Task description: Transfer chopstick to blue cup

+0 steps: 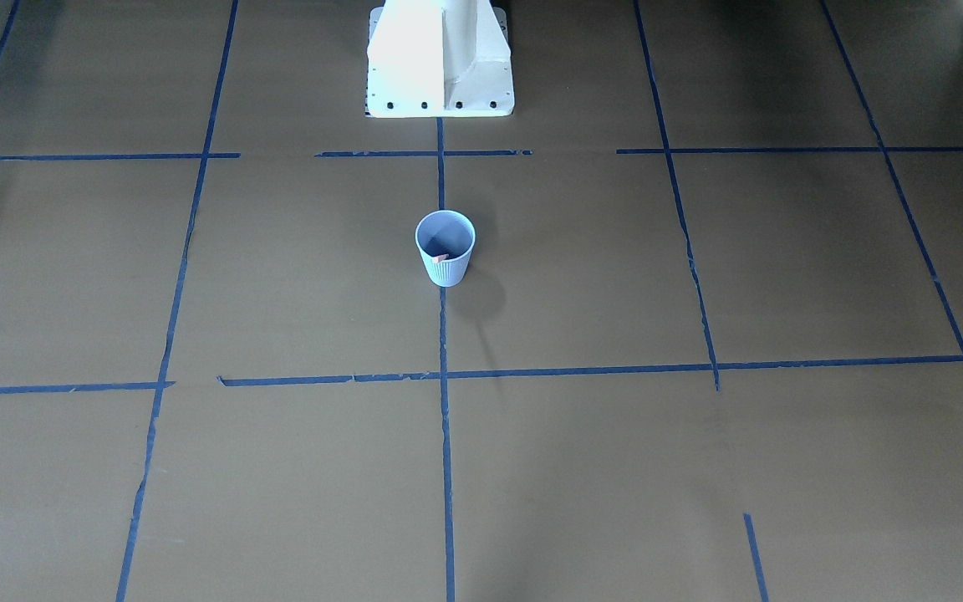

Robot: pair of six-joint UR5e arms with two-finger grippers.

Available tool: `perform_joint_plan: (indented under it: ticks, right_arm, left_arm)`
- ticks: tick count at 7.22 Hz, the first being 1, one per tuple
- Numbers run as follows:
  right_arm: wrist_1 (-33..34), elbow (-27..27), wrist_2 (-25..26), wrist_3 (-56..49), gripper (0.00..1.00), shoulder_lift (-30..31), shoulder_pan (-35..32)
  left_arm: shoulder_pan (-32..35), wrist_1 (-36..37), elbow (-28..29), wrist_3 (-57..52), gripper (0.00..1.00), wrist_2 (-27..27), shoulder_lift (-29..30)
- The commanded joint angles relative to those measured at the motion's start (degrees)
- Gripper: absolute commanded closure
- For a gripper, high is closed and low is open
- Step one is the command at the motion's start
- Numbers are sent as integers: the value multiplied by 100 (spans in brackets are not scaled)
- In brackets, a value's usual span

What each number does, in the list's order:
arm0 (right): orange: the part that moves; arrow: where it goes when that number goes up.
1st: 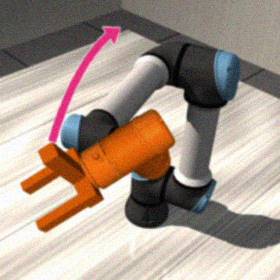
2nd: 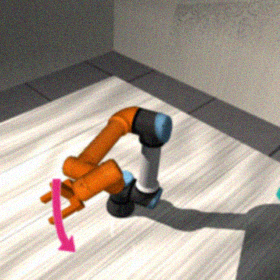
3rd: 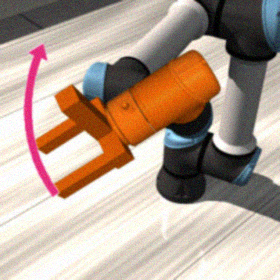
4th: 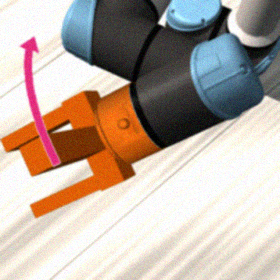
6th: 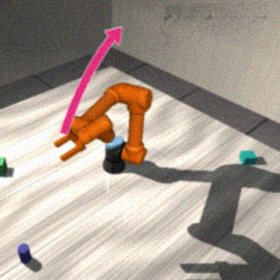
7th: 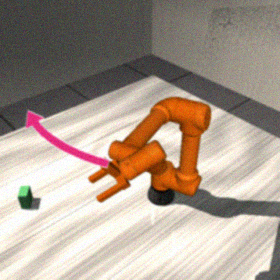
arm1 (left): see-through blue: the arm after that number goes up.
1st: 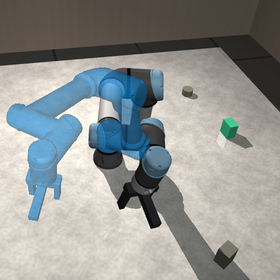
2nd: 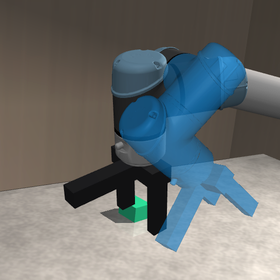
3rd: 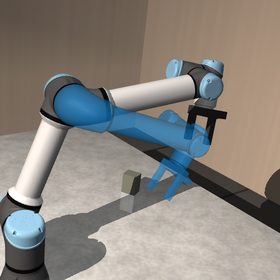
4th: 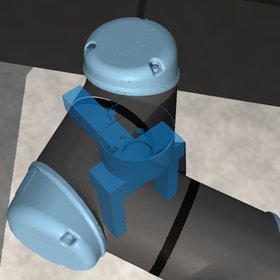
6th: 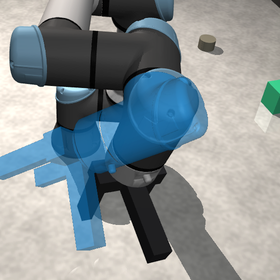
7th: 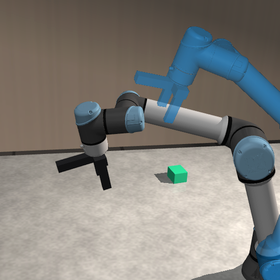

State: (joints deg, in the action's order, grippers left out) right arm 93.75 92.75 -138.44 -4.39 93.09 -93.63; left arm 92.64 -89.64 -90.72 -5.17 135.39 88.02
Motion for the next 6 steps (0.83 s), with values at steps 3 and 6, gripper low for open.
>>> perform_joint_plan:
  ticks: [3,6]
  right_arm:
    - [-823,-310,72,544,0,17,3]
    - [-832,-302,80,545,0,17,3]
  left_arm:
    - [0,-1,-7,-2,0,5,13]
    - [0,-1,2,-11,0,-4,4]
